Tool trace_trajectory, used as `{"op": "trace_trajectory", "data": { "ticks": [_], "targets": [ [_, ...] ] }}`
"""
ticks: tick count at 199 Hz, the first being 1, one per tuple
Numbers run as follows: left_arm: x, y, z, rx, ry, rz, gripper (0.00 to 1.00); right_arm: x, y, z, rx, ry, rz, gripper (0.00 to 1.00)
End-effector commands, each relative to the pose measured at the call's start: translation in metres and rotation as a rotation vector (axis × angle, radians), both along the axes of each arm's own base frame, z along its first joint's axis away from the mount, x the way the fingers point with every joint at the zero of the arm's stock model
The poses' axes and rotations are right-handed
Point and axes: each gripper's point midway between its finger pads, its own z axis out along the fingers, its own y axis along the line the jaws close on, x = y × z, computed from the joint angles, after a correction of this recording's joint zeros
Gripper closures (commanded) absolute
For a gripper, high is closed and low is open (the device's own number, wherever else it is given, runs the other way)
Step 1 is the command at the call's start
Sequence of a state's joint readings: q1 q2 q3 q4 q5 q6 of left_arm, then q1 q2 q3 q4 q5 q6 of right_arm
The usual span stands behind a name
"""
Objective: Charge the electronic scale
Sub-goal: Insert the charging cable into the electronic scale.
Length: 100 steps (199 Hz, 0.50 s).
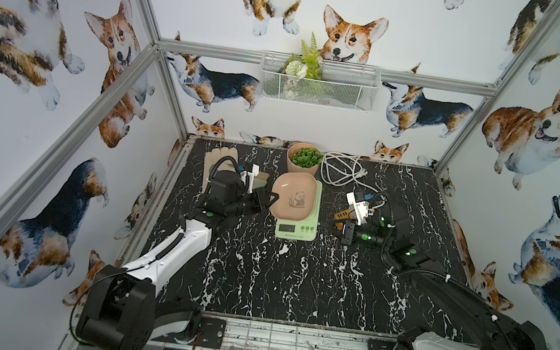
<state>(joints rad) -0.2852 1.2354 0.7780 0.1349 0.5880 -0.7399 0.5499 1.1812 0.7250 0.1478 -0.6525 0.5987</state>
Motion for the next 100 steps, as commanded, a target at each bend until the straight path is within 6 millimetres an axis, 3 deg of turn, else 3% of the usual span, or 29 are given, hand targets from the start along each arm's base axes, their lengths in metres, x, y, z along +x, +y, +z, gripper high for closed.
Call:
{"op": "trace_trajectory", "data": {
  "ticks": [1,100],
  "targets": [
    [0.001,-0.006,0.027,-0.066,-0.072,-0.030,1.00,-0.001,-0.002,-0.006,-0.028,0.013,-0.007,1.00],
    [0.000,-0.005,0.033,-0.076,-0.088,-0.026,1.00,0.003,-0.005,-0.017,-0.039,0.079,-0.052,1.00]
  ]
}}
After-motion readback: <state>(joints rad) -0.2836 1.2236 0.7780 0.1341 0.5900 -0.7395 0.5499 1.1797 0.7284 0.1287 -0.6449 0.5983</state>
